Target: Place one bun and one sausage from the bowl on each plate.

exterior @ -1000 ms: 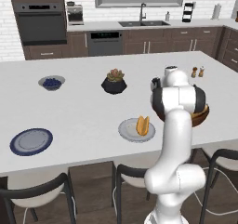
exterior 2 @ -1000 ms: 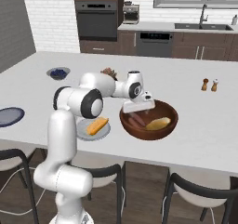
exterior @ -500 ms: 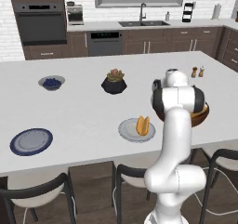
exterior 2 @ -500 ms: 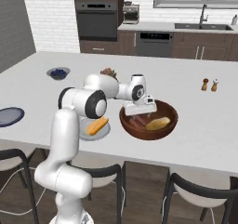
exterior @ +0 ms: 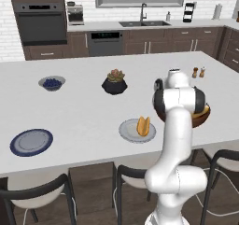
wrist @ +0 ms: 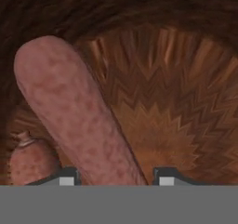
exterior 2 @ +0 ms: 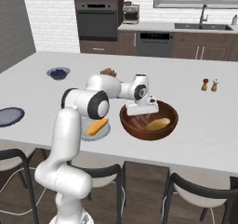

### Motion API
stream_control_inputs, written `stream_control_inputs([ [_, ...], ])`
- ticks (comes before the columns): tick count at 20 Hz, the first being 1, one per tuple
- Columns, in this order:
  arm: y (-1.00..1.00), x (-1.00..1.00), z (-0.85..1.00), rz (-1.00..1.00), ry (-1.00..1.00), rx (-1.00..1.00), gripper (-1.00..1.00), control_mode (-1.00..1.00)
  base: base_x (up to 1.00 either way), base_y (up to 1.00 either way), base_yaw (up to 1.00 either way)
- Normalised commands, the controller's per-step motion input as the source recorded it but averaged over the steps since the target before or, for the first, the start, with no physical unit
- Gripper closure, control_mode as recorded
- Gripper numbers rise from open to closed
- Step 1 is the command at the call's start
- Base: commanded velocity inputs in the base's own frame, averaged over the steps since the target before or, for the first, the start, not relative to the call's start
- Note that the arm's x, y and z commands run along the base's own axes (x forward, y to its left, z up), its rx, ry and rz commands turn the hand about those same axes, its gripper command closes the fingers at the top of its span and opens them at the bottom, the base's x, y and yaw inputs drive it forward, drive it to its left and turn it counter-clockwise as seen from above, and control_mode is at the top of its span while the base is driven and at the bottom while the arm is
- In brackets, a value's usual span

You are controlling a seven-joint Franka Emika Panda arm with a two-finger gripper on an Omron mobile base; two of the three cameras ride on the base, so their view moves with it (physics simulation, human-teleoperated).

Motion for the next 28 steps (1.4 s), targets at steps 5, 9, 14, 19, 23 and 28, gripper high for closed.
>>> stream_control_inputs([
  [5, 0.03, -0.73, 0.84, 0.00, -0.16, 0.04, 1.00, -1.00, 0.00, 0.00, 0.00],
  [9, 0.48, -0.97, 1.00, 0.00, -0.29, 0.00, 1.00, -1.00, 0.00, 0.00, 0.00],
  [14, 0.98, -0.96, 0.96, -0.09, -0.19, 0.00, 1.00, -1.00, 0.00, 0.00, 0.00],
  [19, 1.00, -0.58, 0.51, -0.25, -0.08, 0.00, 1.00, -1.00, 0.00, 0.00, 0.00],
  [23, 1.00, -0.46, 0.32, -0.30, 0.00, 0.00, 1.00, -1.00, 0.00, 0.00, 0.00],
  [28, 1.00, -0.19, 0.04, -0.41, 0.10, 0.02, 1.00, -1.00, 0.00, 0.00, 0.00],
])
